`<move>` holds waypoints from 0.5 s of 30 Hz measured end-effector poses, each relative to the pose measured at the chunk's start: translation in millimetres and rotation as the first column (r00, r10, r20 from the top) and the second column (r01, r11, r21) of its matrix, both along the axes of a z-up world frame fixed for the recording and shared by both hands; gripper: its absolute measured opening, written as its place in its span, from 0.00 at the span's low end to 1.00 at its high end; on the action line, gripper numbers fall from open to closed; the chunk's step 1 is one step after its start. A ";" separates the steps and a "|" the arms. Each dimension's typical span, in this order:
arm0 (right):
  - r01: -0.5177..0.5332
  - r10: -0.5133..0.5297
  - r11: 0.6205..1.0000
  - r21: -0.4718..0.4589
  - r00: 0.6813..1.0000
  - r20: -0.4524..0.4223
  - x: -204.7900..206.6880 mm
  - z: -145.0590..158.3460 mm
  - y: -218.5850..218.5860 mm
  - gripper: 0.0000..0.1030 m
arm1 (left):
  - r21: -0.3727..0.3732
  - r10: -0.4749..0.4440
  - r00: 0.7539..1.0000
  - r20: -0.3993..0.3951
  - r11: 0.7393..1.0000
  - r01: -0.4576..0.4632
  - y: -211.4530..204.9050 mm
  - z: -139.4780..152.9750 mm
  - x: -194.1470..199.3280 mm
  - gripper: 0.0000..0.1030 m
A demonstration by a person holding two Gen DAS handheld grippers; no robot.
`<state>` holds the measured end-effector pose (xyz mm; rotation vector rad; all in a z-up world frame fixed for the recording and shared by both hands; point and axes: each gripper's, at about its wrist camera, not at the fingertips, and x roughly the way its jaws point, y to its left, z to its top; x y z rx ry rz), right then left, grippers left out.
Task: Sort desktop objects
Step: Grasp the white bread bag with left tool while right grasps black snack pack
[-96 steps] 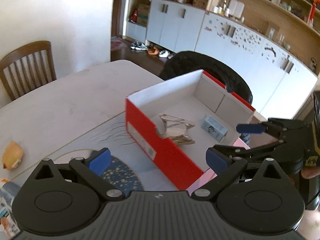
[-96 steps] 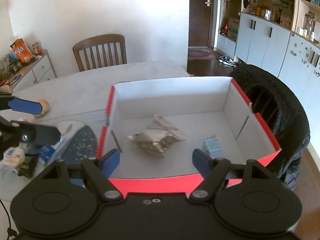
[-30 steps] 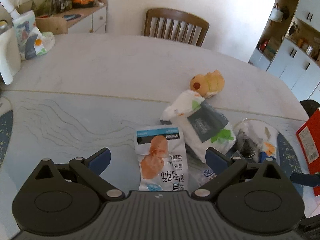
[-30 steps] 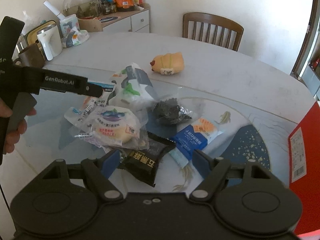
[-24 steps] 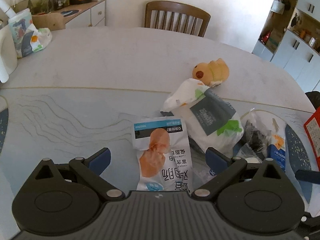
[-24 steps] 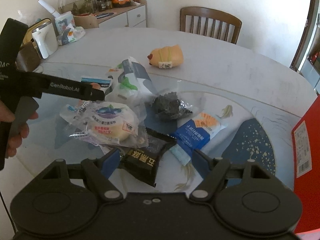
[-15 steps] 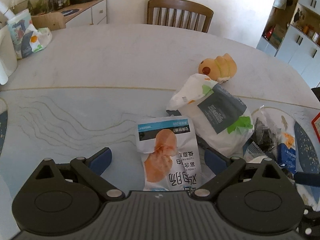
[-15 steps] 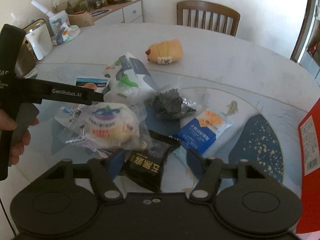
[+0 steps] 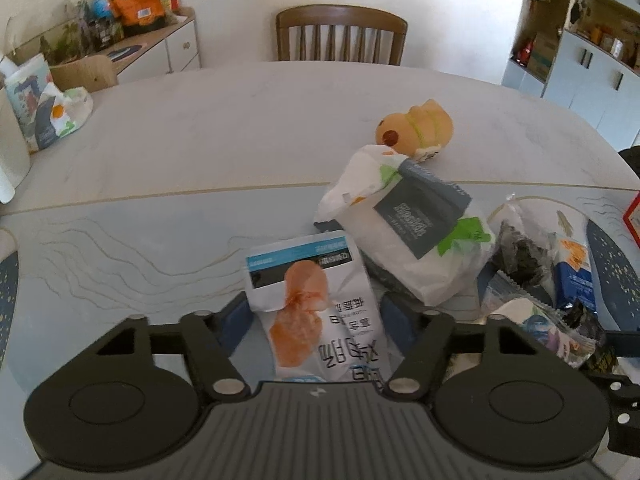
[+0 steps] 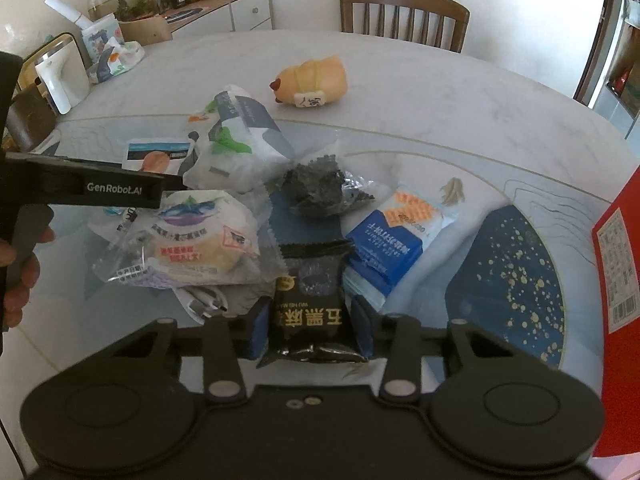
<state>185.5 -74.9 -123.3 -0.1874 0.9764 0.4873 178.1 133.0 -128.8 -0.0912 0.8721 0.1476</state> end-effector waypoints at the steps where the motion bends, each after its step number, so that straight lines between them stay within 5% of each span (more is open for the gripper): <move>1: -0.001 0.001 1.000 -0.003 1.000 0.002 -0.1 0.1 -0.1 0.38 | -0.001 0.001 1.000 0.001 1.000 -0.001 0.1 0.0 -0.1 0.66; 15: 0.042 -0.042 0.999 0.011 0.999 0.014 -2.9 12.0 -19.1 0.33 | -0.048 0.010 1.000 0.008 0.999 -0.009 3.3 9.9 -7.2 0.62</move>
